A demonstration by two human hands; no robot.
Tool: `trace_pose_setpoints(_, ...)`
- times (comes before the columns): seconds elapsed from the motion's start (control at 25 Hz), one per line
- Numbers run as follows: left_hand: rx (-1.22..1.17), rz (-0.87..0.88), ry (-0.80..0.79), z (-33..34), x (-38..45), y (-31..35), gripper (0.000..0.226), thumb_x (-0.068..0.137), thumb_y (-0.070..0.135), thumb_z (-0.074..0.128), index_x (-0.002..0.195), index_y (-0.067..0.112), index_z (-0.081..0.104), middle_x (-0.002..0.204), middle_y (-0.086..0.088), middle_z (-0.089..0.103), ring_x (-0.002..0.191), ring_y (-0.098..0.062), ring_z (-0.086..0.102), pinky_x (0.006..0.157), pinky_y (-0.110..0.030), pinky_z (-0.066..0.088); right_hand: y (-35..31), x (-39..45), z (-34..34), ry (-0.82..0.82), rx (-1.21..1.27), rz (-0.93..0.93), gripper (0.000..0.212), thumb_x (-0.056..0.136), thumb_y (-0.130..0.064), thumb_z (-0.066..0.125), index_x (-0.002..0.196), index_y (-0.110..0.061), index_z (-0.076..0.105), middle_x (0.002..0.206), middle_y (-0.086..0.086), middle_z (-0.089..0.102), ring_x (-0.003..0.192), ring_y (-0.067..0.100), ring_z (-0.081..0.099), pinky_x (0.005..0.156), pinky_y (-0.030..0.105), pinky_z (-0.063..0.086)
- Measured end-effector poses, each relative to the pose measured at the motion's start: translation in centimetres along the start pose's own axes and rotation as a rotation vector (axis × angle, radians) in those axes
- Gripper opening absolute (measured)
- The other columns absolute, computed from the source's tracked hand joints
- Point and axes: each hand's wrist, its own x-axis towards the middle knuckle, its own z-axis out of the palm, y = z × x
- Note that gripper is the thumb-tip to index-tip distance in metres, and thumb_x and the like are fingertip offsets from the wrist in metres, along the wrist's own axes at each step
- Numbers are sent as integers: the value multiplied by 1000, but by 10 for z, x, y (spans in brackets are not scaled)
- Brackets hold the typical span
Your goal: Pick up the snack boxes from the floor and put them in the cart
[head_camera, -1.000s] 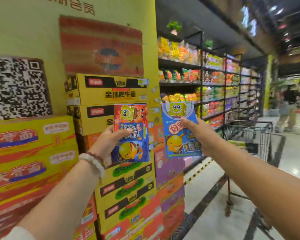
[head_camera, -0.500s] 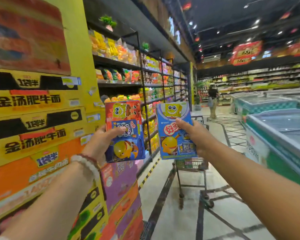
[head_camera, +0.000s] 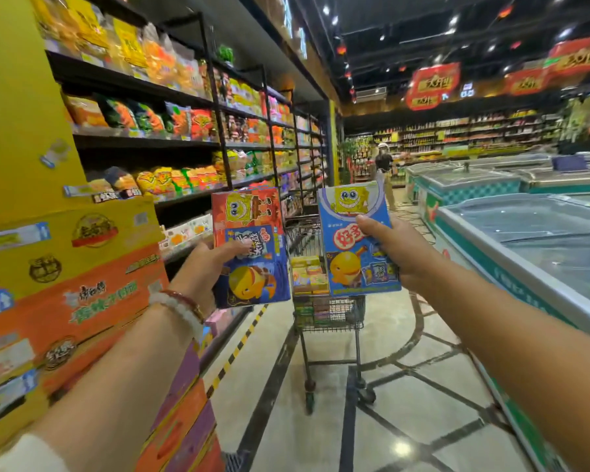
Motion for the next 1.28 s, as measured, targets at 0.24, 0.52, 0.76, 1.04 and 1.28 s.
trace_pose_setpoints(0.24, -39, -67, -44, 20, 90, -48, 30, 79, 16, 67, 104, 7, 54, 79, -8, 69, 57, -18, 69, 51, -30, 57, 32, 78, -32, 13, -29, 76, 38, 91, -29, 61, 121, -8, 56, 89, 11, 74, 67, 24, 72, 54, 35, 59)
trace_pose_setpoints(0.52, -69, -110, -108, 29, 214, -114, 35, 80, 16, 66, 113, 9, 55, 85, -9, 73, 66, -25, 71, 52, -33, 57, 89, 186, -36, 34, -113, 115, 34, 91, -29, 61, 116, -7, 57, 89, 13, 75, 70, 26, 73, 55, 33, 57)
trace_pose_setpoints(0.76, -124, -135, -205, 26, 332, -147, 50, 69, 18, 73, 115, 7, 56, 95, -16, 72, 79, -34, 70, 66, -44, 59, 117, 295, -25, 49, -130, 107, 39, 90, -31, 62, 120, -7, 55, 98, 15, 73, 83, 32, 72, 68, 40, 59)
trace_pose_setpoints(1.04, -146, -206, -242, 36, 434, -199, 68, 58, 25, 77, 119, 8, 53, 104, -20, 69, 90, -42, 67, 84, -62, 50, 154, 387, -41, 96, -145, 136, 41, 87, -35, 64, 118, -10, 54, 98, 13, 73, 84, 33, 72, 71, 43, 58)
trace_pose_setpoints(1.28, -146, -262, -245, 62, 524, -241, 76, 53, 29, 83, 120, 9, 53, 105, -20, 69, 91, -43, 67, 85, -64, 48, 188, 488, -71, 80, -149, 132, 37, 89, -31, 62, 117, -7, 55, 97, 15, 73, 82, 34, 72, 67, 41, 59)
